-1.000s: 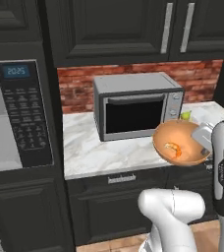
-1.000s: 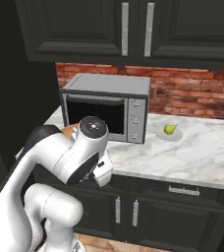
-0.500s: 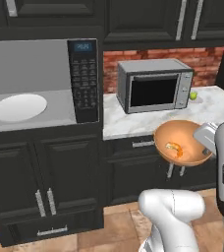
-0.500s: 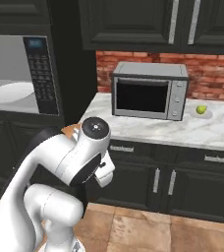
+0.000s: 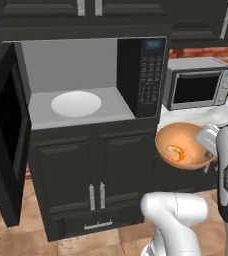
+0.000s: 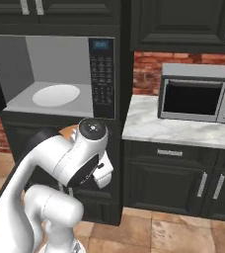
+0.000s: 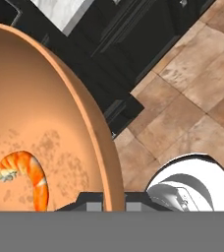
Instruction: Remove the pear from the bowl and place it on the small plate. Then place the bowl with only the shrimp in the microwave, close the door, and press the start button to microwave the shrimp.
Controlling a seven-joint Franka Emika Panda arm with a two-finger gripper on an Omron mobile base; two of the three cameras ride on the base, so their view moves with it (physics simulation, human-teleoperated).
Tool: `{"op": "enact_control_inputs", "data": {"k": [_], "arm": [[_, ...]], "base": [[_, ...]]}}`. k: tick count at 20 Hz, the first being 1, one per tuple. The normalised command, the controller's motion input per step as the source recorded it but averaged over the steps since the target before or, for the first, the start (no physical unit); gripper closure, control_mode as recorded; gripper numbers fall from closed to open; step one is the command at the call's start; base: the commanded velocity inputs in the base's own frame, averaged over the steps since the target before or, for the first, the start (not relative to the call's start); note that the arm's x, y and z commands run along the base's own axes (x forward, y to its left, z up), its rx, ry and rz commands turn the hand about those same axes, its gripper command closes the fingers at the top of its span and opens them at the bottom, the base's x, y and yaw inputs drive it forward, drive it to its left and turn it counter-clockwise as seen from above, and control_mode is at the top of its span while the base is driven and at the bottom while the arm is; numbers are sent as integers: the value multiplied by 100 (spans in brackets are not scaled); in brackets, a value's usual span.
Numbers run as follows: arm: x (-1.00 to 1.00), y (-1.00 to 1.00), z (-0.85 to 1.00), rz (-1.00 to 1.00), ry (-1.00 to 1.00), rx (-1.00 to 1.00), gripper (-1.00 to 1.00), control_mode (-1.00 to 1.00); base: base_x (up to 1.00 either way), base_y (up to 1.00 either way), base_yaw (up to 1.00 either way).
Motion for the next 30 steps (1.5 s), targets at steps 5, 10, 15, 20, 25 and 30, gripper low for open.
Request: {"op": "enact_control_inputs", "data": {"k": [5, 10, 15, 20, 25, 30], "arm": [[0, 0, 0, 0, 0, 0, 100, 100], [0, 0, 0, 0, 0, 0, 100, 100], [0, 0, 0, 0, 0, 0, 100, 100], [0, 0, 0, 0, 0, 0, 100, 100], [0, 0, 0, 0, 0, 0, 100, 100], [0, 0, 0, 0, 0, 0, 100, 100]], "base": [[52, 23, 0], [23, 39, 0], [-2, 67, 0], [0, 53, 0], [0, 25, 1], [5, 1, 2]]}}
